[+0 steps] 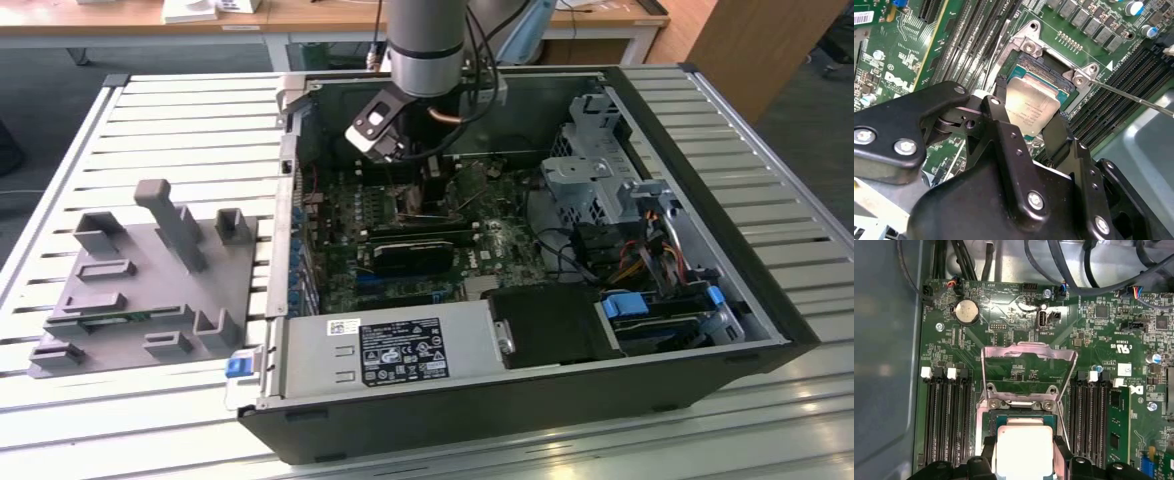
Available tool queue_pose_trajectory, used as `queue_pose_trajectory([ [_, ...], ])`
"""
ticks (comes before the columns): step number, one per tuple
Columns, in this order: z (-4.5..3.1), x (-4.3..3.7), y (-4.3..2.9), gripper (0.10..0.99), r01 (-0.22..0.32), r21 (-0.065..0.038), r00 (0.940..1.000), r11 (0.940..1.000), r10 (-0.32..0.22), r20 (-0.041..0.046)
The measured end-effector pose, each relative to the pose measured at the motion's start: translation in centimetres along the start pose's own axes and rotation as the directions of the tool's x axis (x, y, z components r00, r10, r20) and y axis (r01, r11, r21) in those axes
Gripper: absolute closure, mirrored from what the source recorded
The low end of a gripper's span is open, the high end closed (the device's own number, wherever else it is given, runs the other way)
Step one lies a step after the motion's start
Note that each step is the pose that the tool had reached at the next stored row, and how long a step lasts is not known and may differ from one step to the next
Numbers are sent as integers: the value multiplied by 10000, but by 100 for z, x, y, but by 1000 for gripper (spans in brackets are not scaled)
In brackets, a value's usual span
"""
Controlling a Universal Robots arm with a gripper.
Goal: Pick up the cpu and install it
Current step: 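Place the cpu into insertion slot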
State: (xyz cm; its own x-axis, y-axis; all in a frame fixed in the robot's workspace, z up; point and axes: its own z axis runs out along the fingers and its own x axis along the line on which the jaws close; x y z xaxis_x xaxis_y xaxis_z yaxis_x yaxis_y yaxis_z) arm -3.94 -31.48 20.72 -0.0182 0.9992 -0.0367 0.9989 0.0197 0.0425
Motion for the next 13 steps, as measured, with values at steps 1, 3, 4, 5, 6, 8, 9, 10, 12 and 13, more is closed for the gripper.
queue_pose_trajectory([
  [1, 5, 0, -3, 549, -15, 2, 10000, 10000, 15, 2],
  [3, 17, 1, -4, 549, -20, 2, 10000, 10000, 20, 2],
  [4, 22, 1, -4, 549, -21, 2, 10000, 10000, 21, 2],
  [5, 26, 1, -5, 549, -22, 2, 10000, 10000, 22, 2],
  [6, 31, 1, -5, 549, -22, 2, 10000, 10000, 22, 3],
  [8, 42, 2, -6, 549, -22, 2, 10000, 10000, 22, 2],
  [9, 48, 2, -6, 549, -22, 2, 10000, 10000, 22, 2],
  [10, 54, 2, -7, 549, -22, 2, 10000, 10000, 22, 2],
  [12, 71, 3, -9, 549, -22, 2, 10000, 10000, 22, 2],
  [13, 76, 4, -12, 549, -24, 2, 10000, 10000, 24, 2],
])
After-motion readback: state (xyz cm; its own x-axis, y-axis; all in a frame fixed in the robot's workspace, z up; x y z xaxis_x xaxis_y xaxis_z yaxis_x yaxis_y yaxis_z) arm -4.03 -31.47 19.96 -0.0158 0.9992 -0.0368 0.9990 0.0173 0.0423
